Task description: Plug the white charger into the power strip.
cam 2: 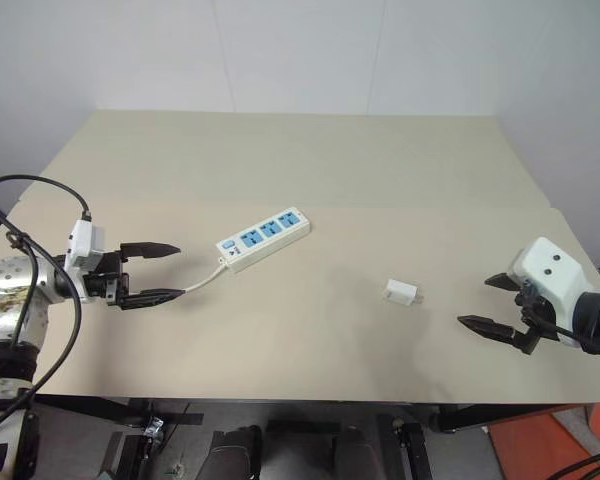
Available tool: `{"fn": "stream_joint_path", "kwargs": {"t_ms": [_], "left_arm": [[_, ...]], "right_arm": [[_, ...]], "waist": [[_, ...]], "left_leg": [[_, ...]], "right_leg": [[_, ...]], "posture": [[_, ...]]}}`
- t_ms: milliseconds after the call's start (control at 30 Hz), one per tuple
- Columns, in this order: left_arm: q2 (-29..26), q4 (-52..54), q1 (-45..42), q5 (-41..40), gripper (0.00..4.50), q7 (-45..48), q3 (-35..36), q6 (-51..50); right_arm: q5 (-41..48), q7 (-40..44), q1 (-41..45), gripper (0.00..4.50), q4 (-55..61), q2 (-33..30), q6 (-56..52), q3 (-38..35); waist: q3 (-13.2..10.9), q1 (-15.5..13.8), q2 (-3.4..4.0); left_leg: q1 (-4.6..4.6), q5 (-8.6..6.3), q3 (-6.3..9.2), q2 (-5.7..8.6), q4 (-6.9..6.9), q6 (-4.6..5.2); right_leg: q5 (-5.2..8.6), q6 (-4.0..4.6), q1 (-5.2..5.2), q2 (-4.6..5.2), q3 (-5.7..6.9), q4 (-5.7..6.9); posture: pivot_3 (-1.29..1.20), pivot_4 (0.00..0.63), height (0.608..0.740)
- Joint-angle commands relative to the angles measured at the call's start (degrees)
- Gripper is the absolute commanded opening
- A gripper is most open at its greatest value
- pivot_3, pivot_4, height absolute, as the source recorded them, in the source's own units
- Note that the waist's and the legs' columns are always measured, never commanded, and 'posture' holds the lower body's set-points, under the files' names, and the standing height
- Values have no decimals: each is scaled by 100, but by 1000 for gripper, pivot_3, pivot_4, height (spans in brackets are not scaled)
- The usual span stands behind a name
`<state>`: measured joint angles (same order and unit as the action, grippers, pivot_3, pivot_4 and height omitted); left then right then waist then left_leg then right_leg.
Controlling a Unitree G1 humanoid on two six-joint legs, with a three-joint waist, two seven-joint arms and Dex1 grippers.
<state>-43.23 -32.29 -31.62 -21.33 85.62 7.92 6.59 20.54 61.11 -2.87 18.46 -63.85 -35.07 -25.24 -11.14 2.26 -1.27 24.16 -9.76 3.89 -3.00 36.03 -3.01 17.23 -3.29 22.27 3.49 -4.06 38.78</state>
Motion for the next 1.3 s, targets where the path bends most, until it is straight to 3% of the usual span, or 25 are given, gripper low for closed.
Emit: {"fn": "stream_joint_path", "kwargs": {"t_ms": [33, 200, 533, 867, 1300], "left_arm": [[293, -443, -304, 306, 4487, -733, 98, 749], [990, -1100, -678, 372, 4487, -1591, 181, 1156], [1773, -2369, -1248, 522, 4487, -1743, 97, 1662], [1942, -3131, -1717, 1003, 4487, -2122, -34, 1873], [1932, -3387, -1594, 1231, 4487, -2146, -19, 1786]], "right_arm": [[6, -127, -51, 4500, 210, 67, 43, -168], [37, -364, -50, 4500, 414, 243, -48, -135], [115, -812, -115, 4500, 963, 466, -331, -259], [184, -999, -69, 4500, 1097, 486, -430, -249], [179, -1118, 5, 4500, 1091, 499, -425, -41]], "waist": [[0, -6, 0], [1, -49, -3], [2, -51, -4], [3, -67, -5], [3, -59, -6]], "left_leg": [[0, 0, 0, 0, 1, 0], [6, 0, 0, 3, 9, 0], [4, 0, 0, 5, 10, 0], [5, 0, 1, 6, 11, 0], [4, 1, 1, 6, 10, 0]], "right_leg": [[0, 0, 0, 0, 0, 0], [-3, -3, -2, 1, 0, 0], [-17, 20, -3, 0, 0, 1], [-18, 18, -4, 0, 0, 0], [-19, 20, -4, 0, 0, 1]], "posture": [[0, 150, 740], [0, 150, 740], [0, 150, 740], [0, 150, 740], [0, 150, 740]]}}
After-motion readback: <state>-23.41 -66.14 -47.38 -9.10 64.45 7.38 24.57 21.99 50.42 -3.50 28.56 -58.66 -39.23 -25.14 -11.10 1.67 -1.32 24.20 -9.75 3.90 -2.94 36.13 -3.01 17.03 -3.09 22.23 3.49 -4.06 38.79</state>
